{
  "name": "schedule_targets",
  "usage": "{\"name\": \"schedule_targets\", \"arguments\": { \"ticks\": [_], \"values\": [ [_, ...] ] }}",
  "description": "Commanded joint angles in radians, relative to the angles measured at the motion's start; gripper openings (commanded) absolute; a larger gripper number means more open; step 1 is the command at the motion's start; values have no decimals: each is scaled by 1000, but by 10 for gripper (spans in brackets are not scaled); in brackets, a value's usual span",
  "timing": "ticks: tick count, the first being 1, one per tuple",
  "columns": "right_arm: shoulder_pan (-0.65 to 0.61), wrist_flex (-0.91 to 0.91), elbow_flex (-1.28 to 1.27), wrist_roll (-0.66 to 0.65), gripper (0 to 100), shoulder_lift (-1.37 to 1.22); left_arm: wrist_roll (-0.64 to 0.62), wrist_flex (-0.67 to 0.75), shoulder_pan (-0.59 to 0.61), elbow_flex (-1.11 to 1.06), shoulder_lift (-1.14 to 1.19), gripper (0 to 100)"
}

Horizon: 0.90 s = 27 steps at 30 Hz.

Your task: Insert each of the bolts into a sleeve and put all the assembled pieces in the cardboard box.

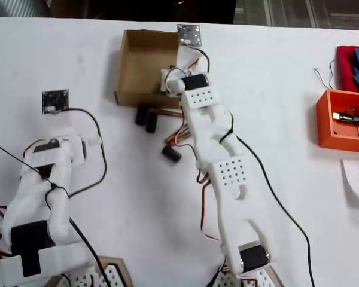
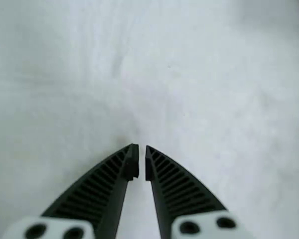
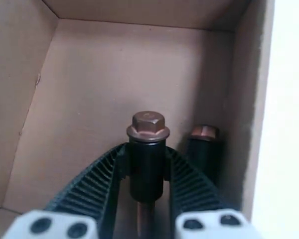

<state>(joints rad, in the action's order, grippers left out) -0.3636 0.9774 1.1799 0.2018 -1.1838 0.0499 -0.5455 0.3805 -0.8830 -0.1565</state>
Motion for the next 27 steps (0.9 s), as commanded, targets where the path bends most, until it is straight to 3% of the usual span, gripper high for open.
{"name": "schedule_targets", "arguments": {
  "ticks": [1,11,16,27],
  "values": [
    [-2,2,6,6,21,18,-6,-8,-6,41,-2,54],
    [-8,2,6,6,28,4,-6,-8,-6,41,-2,54],
    [-10,4,17,6,116,-10,-6,-8,-6,41,-2,54],
    [-4,4,94,-2,95,-10,-6,-8,-6,41,-2,54]
  ]
}}
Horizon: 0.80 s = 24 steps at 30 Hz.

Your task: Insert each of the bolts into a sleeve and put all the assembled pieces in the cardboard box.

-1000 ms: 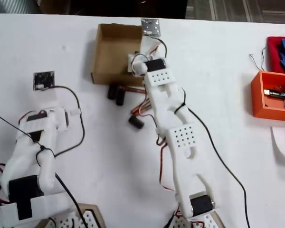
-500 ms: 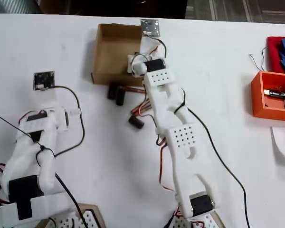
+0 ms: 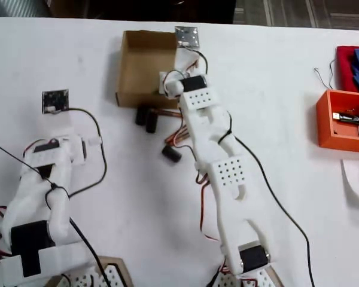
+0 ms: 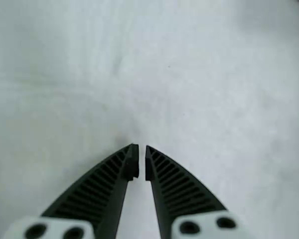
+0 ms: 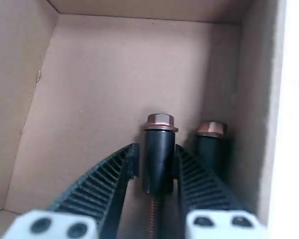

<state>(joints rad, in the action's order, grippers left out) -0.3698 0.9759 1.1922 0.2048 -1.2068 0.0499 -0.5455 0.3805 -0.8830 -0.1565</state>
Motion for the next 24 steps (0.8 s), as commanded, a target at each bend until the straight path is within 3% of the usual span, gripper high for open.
{"name": "schedule_targets", "arguments": {
  "ticks": [1,9,17,24],
  "values": [
    [4,15,115,-6,95,13,-6,-8,-6,41,-2,54],
    [45,196,477,-8,95,13,-6,-8,-6,41,-2,54],
    [122,429,471,-8,95,110,-6,-8,-6,41,-2,54],
    [99,690,471,-8,95,236,-6,-8,-6,41,-2,54]
  ]
}}
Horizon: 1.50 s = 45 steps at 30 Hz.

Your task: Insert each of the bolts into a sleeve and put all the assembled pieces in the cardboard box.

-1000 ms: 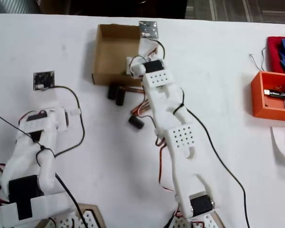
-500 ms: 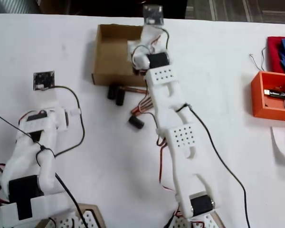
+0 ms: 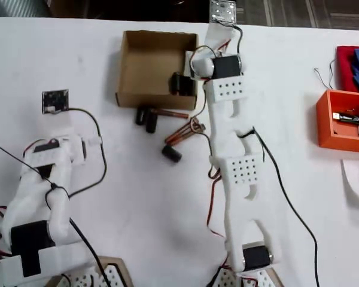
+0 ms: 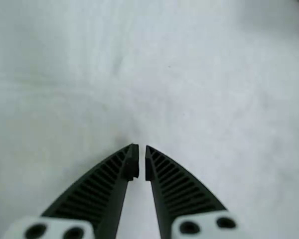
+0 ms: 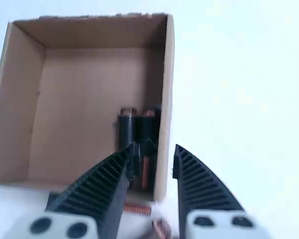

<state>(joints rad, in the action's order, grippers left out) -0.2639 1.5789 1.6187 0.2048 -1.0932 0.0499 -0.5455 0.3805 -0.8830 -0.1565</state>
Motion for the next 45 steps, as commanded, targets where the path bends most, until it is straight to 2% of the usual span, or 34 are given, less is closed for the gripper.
{"name": "schedule_targets", "arguments": {
  "ticks": [1,4,10,17,19,21,23,29,38,45],
  "values": [
    [-15,120,44,-8,95,139,-6,-8,-6,41,-2,54],
    [-45,191,32,-8,95,185,-6,-8,-6,41,-2,54],
    [-101,194,-8,-8,95,274,-6,-8,-6,41,-2,54],
    [-257,166,-614,14,97,486,-6,-8,2,41,-3,54],
    [-265,111,-712,75,97,489,-28,-8,23,41,-3,54],
    [-269,84,-752,137,98,479,-100,-8,52,42,-3,54],
    [-286,82,-763,169,98,461,-144,-6,71,44,-3,54],
    [-335,31,-763,175,98,358,-126,-3,60,44,-3,54],
    [-334,-153,-763,172,98,223,-126,-3,60,44,-3,54],
    [-331,-220,-763,172,98,205,-126,-3,60,44,-3,54]
  ]
}}
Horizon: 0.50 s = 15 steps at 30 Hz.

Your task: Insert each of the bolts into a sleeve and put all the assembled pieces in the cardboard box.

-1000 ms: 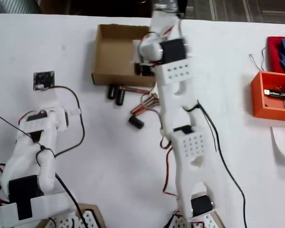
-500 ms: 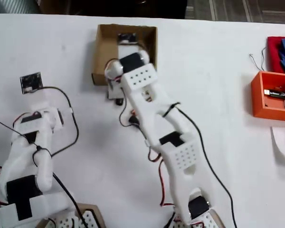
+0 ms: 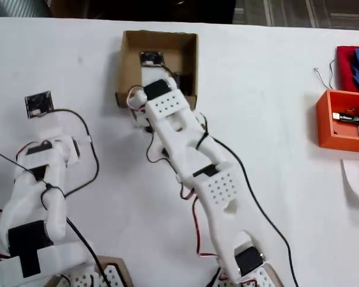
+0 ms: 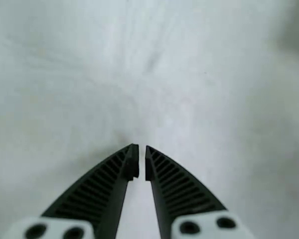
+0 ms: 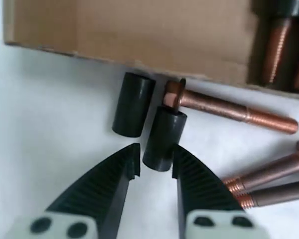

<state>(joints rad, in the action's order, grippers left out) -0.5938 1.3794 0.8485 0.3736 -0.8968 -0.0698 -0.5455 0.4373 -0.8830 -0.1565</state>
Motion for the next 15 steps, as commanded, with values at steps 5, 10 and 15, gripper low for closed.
{"name": "schedule_targets", "arguments": {
  "ticks": [5,10,15],
  "values": [
    [5,-42,2,2,98,8,-6,-3,3,44,-3,54],
    [35,-48,-2,2,97,7,-6,-3,3,44,-3,54],
    [38,-42,6,2,97,-16,-8,-3,3,44,-3,54]
  ]
}}
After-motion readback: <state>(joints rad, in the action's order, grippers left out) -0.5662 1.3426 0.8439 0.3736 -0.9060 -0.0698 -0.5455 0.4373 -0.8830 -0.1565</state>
